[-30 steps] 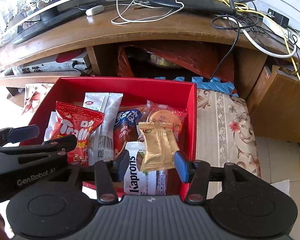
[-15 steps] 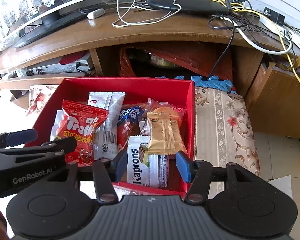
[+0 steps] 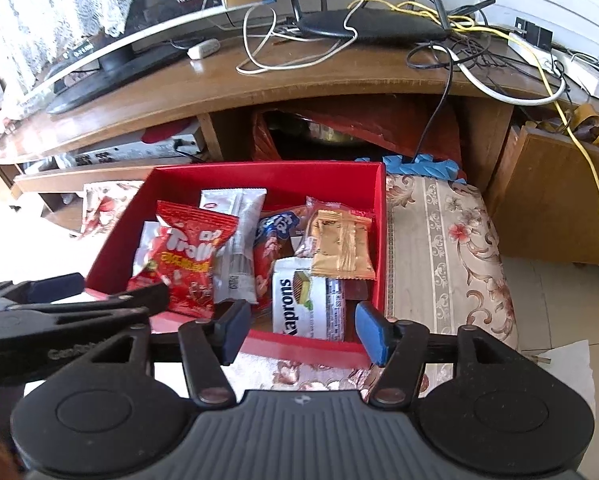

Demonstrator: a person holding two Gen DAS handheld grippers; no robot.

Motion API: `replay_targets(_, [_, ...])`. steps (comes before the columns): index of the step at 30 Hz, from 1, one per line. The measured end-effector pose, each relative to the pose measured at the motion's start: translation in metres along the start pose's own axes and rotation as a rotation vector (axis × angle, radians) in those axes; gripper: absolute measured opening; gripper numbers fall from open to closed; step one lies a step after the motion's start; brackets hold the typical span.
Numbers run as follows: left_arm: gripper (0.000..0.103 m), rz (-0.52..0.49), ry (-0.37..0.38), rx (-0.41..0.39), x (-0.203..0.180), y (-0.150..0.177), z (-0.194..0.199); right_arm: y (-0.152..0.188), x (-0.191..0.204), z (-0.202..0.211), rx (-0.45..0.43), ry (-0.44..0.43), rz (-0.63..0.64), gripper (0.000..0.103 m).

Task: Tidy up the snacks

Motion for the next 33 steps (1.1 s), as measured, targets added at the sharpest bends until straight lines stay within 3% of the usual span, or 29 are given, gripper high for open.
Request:
replay_targets(7, [0.103, 0.026, -0.004, 0.000, 0.005, 0.014, 0.007, 0.008, -0.003, 0.010, -0.005, -0.005, -0.011, 0.061])
replay_targets(23, [0.103, 0.007, -0.013, -0.020, 0.003, 0.046, 0.035, 0.051, -0.009, 0.033, 0.023, 0.027, -0.004, 0.061])
replay_targets(28, [0.103, -0.045, -0.037, -0.007, -0.002, 0.059, 0.042, 0.064, -0.010, 0.046, 0.019, 0.026, -0.005, 0.062])
replay_targets(33, [0.103, -0.063, -0.003, -0.014, -0.006, 0.070, 0.051, 0.074, -0.010, 0.058, 0.008, 0.018, -0.003, 0.062])
Point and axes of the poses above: each gripper's, at about its wrist camera, not at the fingertips, and z roughly against the way its jaws point, x to its left, y to its underside, the point moved 4 cm from there along -z, roughly the way its jaws point, and after that the axes turned 3 degrees about -x, right-handed, at the moved point
